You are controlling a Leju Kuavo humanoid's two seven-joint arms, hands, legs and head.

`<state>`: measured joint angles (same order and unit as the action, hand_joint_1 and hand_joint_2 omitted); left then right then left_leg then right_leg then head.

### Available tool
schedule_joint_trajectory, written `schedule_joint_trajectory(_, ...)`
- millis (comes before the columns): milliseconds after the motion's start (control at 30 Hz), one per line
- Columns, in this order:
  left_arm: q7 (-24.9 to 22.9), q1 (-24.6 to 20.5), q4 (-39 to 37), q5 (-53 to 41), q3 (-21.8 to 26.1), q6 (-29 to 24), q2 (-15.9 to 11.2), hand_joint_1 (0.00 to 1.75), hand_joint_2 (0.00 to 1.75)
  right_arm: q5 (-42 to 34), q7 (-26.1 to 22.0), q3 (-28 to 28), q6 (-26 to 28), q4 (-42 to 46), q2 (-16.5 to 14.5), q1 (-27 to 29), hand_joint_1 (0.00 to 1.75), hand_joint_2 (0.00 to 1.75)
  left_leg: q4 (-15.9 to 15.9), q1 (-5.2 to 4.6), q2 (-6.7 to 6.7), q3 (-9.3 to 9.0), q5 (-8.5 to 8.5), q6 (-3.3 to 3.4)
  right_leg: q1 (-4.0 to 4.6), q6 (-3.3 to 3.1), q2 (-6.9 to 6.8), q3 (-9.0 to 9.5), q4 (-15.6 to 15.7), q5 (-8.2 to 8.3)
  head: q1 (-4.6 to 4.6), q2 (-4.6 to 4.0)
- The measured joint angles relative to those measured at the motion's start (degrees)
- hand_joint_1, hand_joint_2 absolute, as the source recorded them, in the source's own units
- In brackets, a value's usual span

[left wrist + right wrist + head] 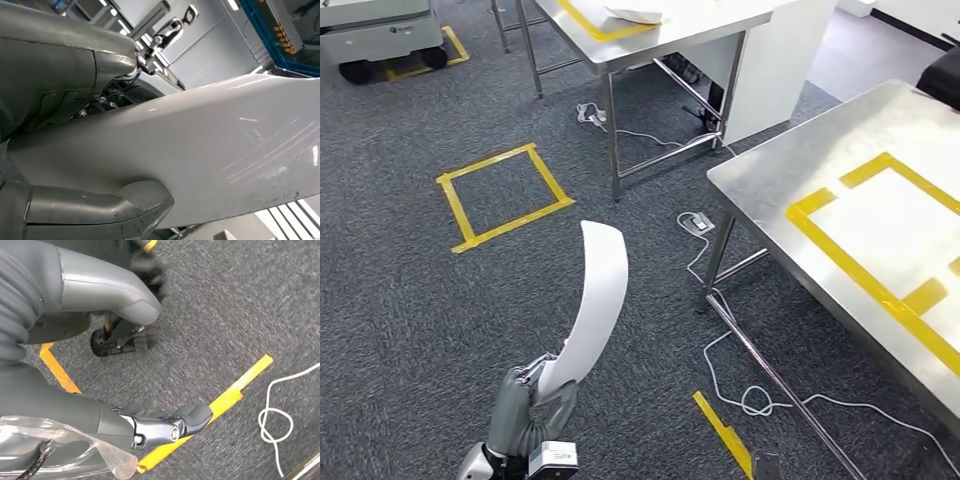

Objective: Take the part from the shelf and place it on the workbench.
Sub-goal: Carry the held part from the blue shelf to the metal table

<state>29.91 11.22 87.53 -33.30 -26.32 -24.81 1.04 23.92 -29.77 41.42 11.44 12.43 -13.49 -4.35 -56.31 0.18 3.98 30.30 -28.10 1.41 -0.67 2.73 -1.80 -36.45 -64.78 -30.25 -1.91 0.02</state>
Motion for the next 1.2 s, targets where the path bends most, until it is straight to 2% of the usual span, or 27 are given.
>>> schedule_joint_trajectory(67,-0.07,0.0,0.2,-0.09,-0.07,-0.15,-0.04,1.75,1.75,0.17,-0.53,0.04,0.04,0.09,-0.08,-0.1,0.0,1.75,-0.3,-0.36,1.03,-0.14,-0.33,-0.55,0.26,-0.72,-2.1,3.75,6.27,1.64,0.06,-0.01)
schedule_joint_trajectory(100,-0.29,0.13,0.36,-0.14,-0.09,-0.68,-0.09,1.75,1.75,0.67,-1.27,0.05,-0.31,0.13,0.05,0.07,0.0,1.75,-0.41,-0.55,1.49,-0.19,-0.4,-0.81,0.42,-1.15,-2.58,4.36,7.35,1.67,0.12,-0.01)
schedule_joint_trajectory(167,-1.02,1.19,1.22,-0.14,0.31,-2.82,-0.16,1.75,1.75,2.54,-3.91,-0.14,-2.52,0.27,1.24,1.23,0.0,1.75,-0.46,-0.63,2.33,-0.38,-0.53,-1.21,0.46,-1.82,-1.38,4.35,7.42,1.89,0.2,-0.01)
schedule_joint_trajectory(200,-1.34,1.97,1.92,-0.07,0.68,-3.93,-0.23,1.75,1.75,3.52,-5.31,-0.26,-4.31,0.42,2.2,2.25,0.0,1.75,-0.73,-0.53,1.77,-0.43,-0.97,-1.51,0.33,-2.05,-0.86,4.38,7.51,2.02,0.24,-0.01)
schedule_joint_trajectory(267,-1.49,3.45,3.33,0.03,1.54,-4.98,-0.48,1.75,1.75,4.77,-6.93,-0.39,-7.5,1.08,4.13,4.26,0.0,1.75,-3.94,-0.22,-0.82,0.69,-3.55,-2.11,-0.03,-2.54,0.17,4.47,7.7,2.23,0.39,-0.01)
schedule_joint_trajectory(300,-1.52,4.04,3.84,-0.02,1.91,-5.05,-0.63,1.75,1.75,5.18,-7.19,-0.36,-8.55,1.53,4.91,5.08,0.0,1.75,-7.25,-0.04,-2.34,2.11,-5.5,-2.34,-0.11,-2.75,0.7,4.4,7.72,2.31,0.44,-0.01)
schedule_joint_trajectory(333,-1.56,4.53,4.18,-0.14,2.2,-5.07,-0.75,1.75,1.75,5.58,-7.27,-0.31,-9.22,1.99,5.6,5.56,0.0,1.75,-11.24,0.09,-3.04,3.9,-7.42,-2.46,-0.12,-2.93,1.37,4.26,7.71,2.38,0.45,0.0)
schedule_joint_trajectory(367,-1.66,4.91,4.37,-0.28,2.38,-5.07,-0.84,1.75,1.75,5.99,-7.31,-0.27,-9.74,2.32,6.06,5.81,0.0,1.75,-14.72,0.19,-3.32,5.5,-8.69,-2.52,-0.1,-3.06,2.16,4.13,7.71,2.46,0.42,0.0)
schedule_joint_trajectory(400,-1.78,5.13,4.47,-0.4,2.46,-5.07,-0.88,1.75,1.75,6.38,-7.36,-0.24,-10.14,2.58,6.4,5.9,0.0,1.75,-16.66,0.24,-3.41,6.41,-8.93,-2.52,-0.08,-3.1,3.0,4.04,7.7,2.55,0.44,0.0)
schedule_joint_trajectory(433,-1.87,5.21,4.55,-0.51,2.47,-5.07,-0.91,1.75,1.75,6.78,-7.43,-0.22,-10.46,2.72,6.55,5.92,0.0,1.75,-16.41,0.26,-3.53,6.32,-7.95,-2.42,-0.06,-3.08,3.88,4.01,7.69,2.63,0.45,0.0)
schedule_joint_trajectory(467,-1.97,5.23,4.64,-0.58,2.47,-5.07,-0.92,1.75,1.75,7.18,-7.5,-0.2,-10.7,2.79,6.61,5.97,0.0,1.75,-14.01,0.26,-3.82,5.21,-6.05,-2.23,-0.06,-2.98,4.73,4.04,7.68,2.71,0.46,0.0)
schedule_joint_trajectory(500,-2.02,5.21,4.76,-0.62,2.48,-5.07,-0.93,1.75,1.75,7.53,-7.55,-0.17,-10.81,2.84,6.63,6.01,0.0,1.75,-10.26,0.27,-4.73,3.46,-3.78,-1.94,-0.1,-2.84,5.51,4.06,7.67,2.8,0.48,0.0)
schedule_joint_trajectory(533,-2.05,5.2,4.88,-0.63,2.5,-5.07,-0.95,1.75,1.75,7.9,-7.59,-0.12,-10.88,2.85,6.63,5.99,0.0,1.75,-6.4,0.32,-6.28,1.74,-2.04,-1.56,-0.05,-2.63,6.23,3.97,7.57,2.89,0.44,0.0)
schedule_joint_trajectory(600,-2.09,5.18,5.03,-0.59,2.54,-5.04,-0.96,1.75,1.75,8.5,-7.65,0.02,-10.92,2.86,6.69,5.78,0.0,1.75,-1.64,0.35,-8.66,-0.17,-0.78,-1.13,-0.16,-2.0,7.52,3.38,7.4,3.22,0.41,0.0)
schedule_joint_trajectory(633,-2.1,5.17,5.08,-0.56,2.55,-5.02,-0.96,1.75,1.75,8.72,-7.67,0.14,-10.92,2.87,6.73,5.69,0.0,1.75,-1.02,0.29,-8.92,-0.29,-0.92,-1.01,-0.26,-1.58,8.13,3.02,7.41,3.45,0.4,0.0)
schedule_joint_trajectory(667,-2.1,5.16,5.15,-0.52,2.56,-5.01,-0.94,1.75,1.75,8.9,-7.68,0.29,-10.93,2.87,6.8,5.67,0.0,1.75,-0.72,0.28,-8.35,-0.32,-0.84,-0.9,-0.39,-1.14,8.8,2.56,7.55,3.71,0.42,0.0)
schedule_joint_trajectory(700,-2.11,5.12,5.2,-0.49,2.57,-5.0,-0.92,1.75,1.75,9.05,-7.68,0.48,-10.93,2.87,6.88,5.74,0.0,1.75,-0.49,0.33,-7.65,-0.35,-0.61,-0.66,-0.44,-0.79,8.81,2.21,7.51,3.76,0.38,-0.01)
schedule_joint_trajectory(767,-2.1,5.06,5.3,-0.46,2.6,-4.99,-0.79,1.75,1.75,9.29,-7.67,0.81,-10.94,2.87,7.01,5.77,0.0,1.75,0.14,0.56,-6.05,-0.42,-0.13,-0.06,-0.25,-0.34,6.45,0.58,5.03,2.04,0.04,-0.01)
schedule_joint_trajectory(833,-2.1,5.16,5.32,-0.48,2.67,-4.97,-0.69,1.75,1.75,9.43,-7.67,0.97,-10.97,2.87,7.04,5.55,0.0,1.75,0.3,0.47,-4.27,-0.31,0.0,0.26,-0.17,-0.02,3.24,-2.53,-1.77,-1.81,-0.29,-0.01)
schedule_joint_trajectory(867,-2.1,5.2,5.32,-0.47,2.72,-4.97,-0.67,1.75,1.75,9.47,-7.66,1.01,-10.98,2.87,7.04,5.47,0.0,1.75,0.28,0.36,-3.34,-0.25,0.0,0.3,-0.22,0.16,2.57,-4.06,-5.36,-3.4,-0.32,-0.01)
schedule_joint_trajectory(900,-2.11,5.22,5.32,-0.46,2.77,-4.96,-0.66,1.75,1.75,9.57,-7.63,1.05,-10.99,2.87,7.04,5.46,0.0,1.75,0.25,0.28,-2.48,-0.21,-0.01,0.31,-0.26,0.31,2.26,-4.82,-7.56,-4.1,-0.3,-0.01)
schedule_joint_trajectory(933,-2.12,5.2,5.31,-0.46,2.82,-4.95,-0.65,1.75,1.75,9.71,-7.57,1.13,-10.98,2.87,7.05,5.51,0.0,1.75,0.24,0.22,-1.7,-0.19,-0.03,0.29,-0.28,0.38,2.03,-4.47,-7.65,-3.75,-0.31,-0.01)
schedule_joint_trajectory(967,-2.14,5.15,5.31,-0.45,2.86,-4.91,-0.63,1.75,1.75,9.91,-7.47,1.22,-10.97,2.87,7.06,5.56,0.0,1.75,0.21,0.19,-1.0,-0.21,-0.07,0.25,-0.28,0.37,1.72,-2.98,-5.56,-2.53,-0.32,-0.01)
schedule_joint_trajectory(1000,-2.15,5.09,5.31,-0.44,2.89,-4.87,-0.62,1.75,1.75,10.17,-7.32,1.3,-10.97,2.87,7.09,5.55,0.0,1.75,0.16,0.17,-0.37,-0.26,-0.14,0.15,-0.25,0.27,1.06,-0.6,-1.86,-0.87,-0.33,-0.01)
schedule_joint_trajectory(1067,-2.31,4.9,5.31,-0.4,2.95,-4.73,-0.58,1.75,1.75,10.75,-6.88,1.4,-10.96,2.87,7.16,5.25,0.0,1.75,-0.08,-0.12,0.74,-0.36,-0.4,-0.31,0.09,-0.26,-1.25,3.89,5.54,1.16,-0.31,-0.02)
schedule_joint_trajectory(1133,-2.55,4.65,5.3,-0.35,2.97,-4.64,-0.54,1.75,1.75,11.31,-6.3,1.48,-10.96,2.81,7.2,4.97,0.0,1.75,-0.27,-0.4,1.73,-0.43,-0.53,-0.88,0.45,-0.96,-2.11,5.41,8.22,1.42,-0.12,-0.01)
schedule_joint_trajectory(1200,-2.78,4.35,5.29,-0.31,2.98,-4.61,-0.45,1.75,1.75,11.74,-5.75,1.67,-10.96,2.66,7.19,5.07,0.0,1.75,-0.35,-0.29,2.21,-0.56,-0.68,-1.49,0.41,-1.6,-0.94,5.2,8.28,1.7,0.0,-0.01)
